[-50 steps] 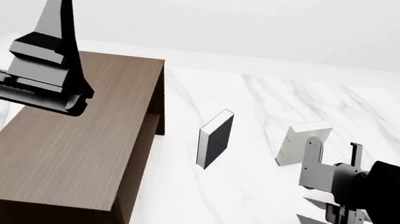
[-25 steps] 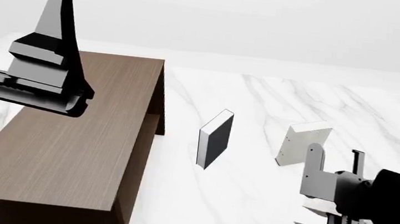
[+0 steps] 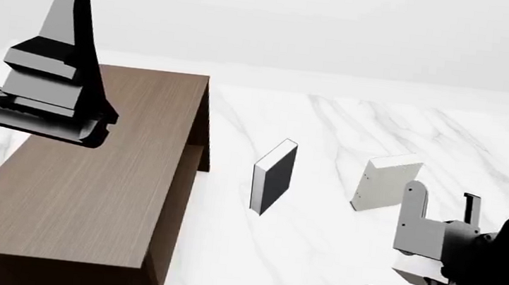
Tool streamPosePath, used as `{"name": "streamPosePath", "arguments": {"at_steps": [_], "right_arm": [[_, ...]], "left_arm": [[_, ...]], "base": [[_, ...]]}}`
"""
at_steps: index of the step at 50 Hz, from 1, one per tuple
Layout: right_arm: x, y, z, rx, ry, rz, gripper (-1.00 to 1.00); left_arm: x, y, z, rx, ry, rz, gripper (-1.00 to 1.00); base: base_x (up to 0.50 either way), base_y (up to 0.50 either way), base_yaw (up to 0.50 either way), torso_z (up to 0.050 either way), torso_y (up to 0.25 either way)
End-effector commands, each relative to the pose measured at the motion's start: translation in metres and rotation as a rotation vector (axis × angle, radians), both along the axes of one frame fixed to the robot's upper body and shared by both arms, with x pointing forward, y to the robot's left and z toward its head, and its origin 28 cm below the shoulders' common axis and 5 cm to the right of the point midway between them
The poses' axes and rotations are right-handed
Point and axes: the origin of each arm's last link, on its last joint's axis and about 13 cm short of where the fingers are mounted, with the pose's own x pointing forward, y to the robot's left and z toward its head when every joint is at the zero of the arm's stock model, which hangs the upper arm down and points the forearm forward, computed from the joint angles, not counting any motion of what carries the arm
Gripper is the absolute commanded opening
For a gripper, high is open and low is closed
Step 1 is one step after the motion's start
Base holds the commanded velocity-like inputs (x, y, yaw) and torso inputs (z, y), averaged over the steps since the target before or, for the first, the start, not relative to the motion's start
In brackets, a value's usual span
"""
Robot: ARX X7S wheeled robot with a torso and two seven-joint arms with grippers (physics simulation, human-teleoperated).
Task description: Pick up the book on the right and place it under the cabinet shelf.
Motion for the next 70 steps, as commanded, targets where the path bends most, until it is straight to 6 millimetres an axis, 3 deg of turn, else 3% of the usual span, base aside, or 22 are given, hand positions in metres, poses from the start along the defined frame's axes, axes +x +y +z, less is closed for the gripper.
{"name": "streamPosePath", "arguments": {"at_steps": [1,23,46,70], "right_arm": [[-0.003,-0.001,0.024,-0.029,-0.1,0.011,-1.0],[-0.009,0.005,0.047,0.095,-0.208,0.02,-1.0],[-0.029,0.01,0.071,0.214,-0.283,0.054,-1.0],[-0.036,0.005,0.059,0.455,-0.319,0.026,-1.0]], "left_arm": [[-0.001,0.0,0.001,0.0,-0.004,-0.003,1.0],[0.0,0.0,-0.003,-0.006,-0.002,-0.007,1.0],[0.001,0.0,-0.005,-0.011,0.0,-0.01,1.0],[0.002,-0.001,-0.004,-0.008,0.0,-0.01,1.0]], "base": [[0.0,0.0,0.0,0.0,0.0],[0.0,0.0,0.0,0.0,0.001],[0.0,0.0,0.0,0.0,0.001],[0.0,0.0,0.0,0.0,0.001]]}}
